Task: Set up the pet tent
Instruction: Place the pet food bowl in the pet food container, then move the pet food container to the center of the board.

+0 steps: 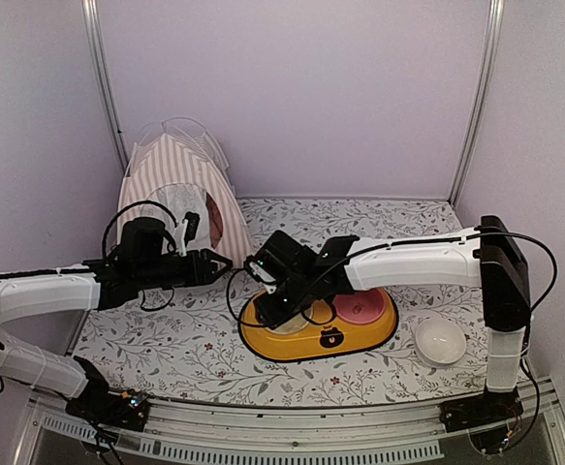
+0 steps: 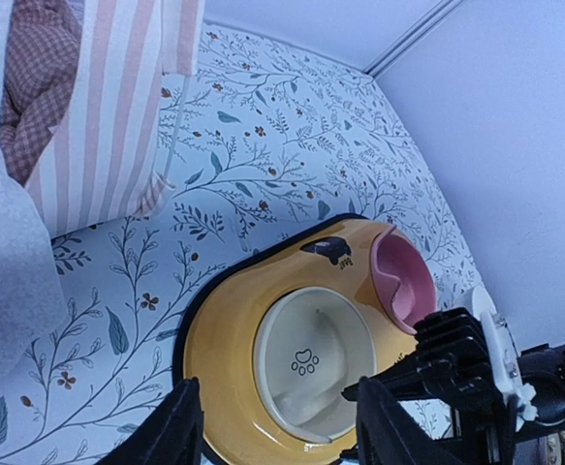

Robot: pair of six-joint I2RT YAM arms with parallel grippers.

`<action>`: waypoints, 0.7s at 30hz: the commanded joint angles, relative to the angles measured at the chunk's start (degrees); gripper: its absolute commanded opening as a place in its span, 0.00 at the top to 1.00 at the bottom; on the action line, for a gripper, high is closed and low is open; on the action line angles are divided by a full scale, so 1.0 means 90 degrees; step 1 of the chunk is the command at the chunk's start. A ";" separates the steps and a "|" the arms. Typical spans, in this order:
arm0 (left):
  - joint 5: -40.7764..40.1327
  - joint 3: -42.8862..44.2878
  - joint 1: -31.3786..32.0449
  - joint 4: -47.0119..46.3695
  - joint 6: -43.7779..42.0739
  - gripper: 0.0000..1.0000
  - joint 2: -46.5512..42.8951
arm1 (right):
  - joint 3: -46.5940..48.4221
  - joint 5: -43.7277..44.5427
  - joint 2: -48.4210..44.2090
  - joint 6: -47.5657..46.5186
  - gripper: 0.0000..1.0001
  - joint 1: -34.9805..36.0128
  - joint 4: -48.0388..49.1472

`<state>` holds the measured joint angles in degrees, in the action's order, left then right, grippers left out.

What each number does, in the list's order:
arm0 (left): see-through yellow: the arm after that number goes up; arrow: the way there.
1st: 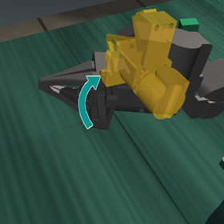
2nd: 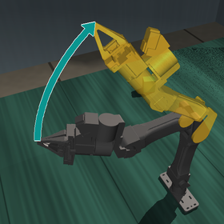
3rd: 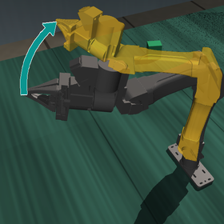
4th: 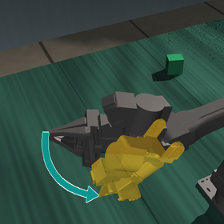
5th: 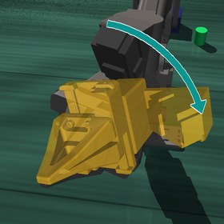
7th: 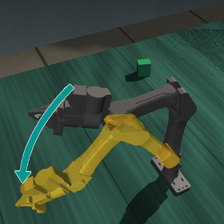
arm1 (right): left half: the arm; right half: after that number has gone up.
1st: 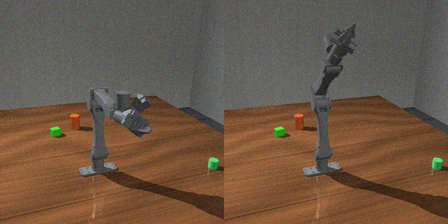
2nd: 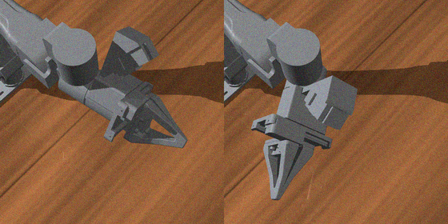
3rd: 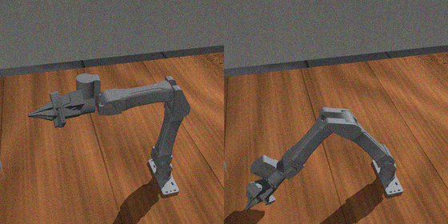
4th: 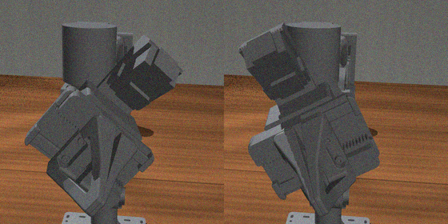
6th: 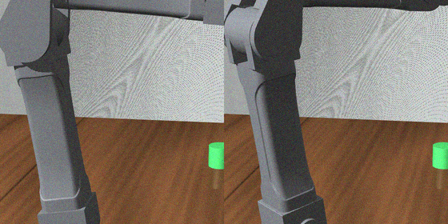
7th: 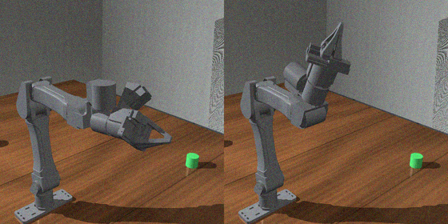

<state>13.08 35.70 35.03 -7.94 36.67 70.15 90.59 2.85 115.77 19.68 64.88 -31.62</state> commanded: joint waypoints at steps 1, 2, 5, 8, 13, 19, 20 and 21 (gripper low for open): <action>0.0041 -0.0044 0.0044 -0.0222 0.0007 0.45 0.0061 | -0.0619 -0.0053 -0.0702 0.0442 0.53 0.0048 0.0049; 0.0039 -0.0062 0.0043 -0.0250 0.0013 0.45 0.0078 | -0.0806 -0.0075 -0.0845 0.0528 0.52 0.0063 0.0062; 0.0078 -0.0092 0.0043 -0.0374 0.0034 0.45 0.0183 | -0.1295 -0.0078 -0.1218 0.0912 0.51 0.0172 0.0096; 0.0132 -0.0057 0.0044 -0.0502 0.0066 0.45 0.0342 | -0.1691 -0.0086 -0.1486 0.1302 0.49 0.0329 0.0110; 0.0271 0.0040 0.0044 -0.0665 0.0100 0.45 0.0600 | -0.2275 -0.0269 -0.1676 0.1777 0.46 0.0550 0.0227; 0.0290 0.0024 0.0044 -0.0721 0.0154 0.45 0.0621 | -0.2511 -0.0134 -0.1558 0.2130 0.36 0.0540 0.0263; 0.0287 0.0013 0.0044 -0.0707 0.0155 0.45 0.0605 | -0.2491 -0.0073 -0.1525 0.2169 0.33 0.0537 0.0248; 0.0282 0.0008 0.0044 -0.0675 0.0158 0.45 0.0588 | -0.2480 -0.0018 -0.1486 0.2213 0.30 0.0523 0.0242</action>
<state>15.00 35.62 35.03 -12.49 37.76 75.83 67.83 0.95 102.08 36.32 69.84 -30.48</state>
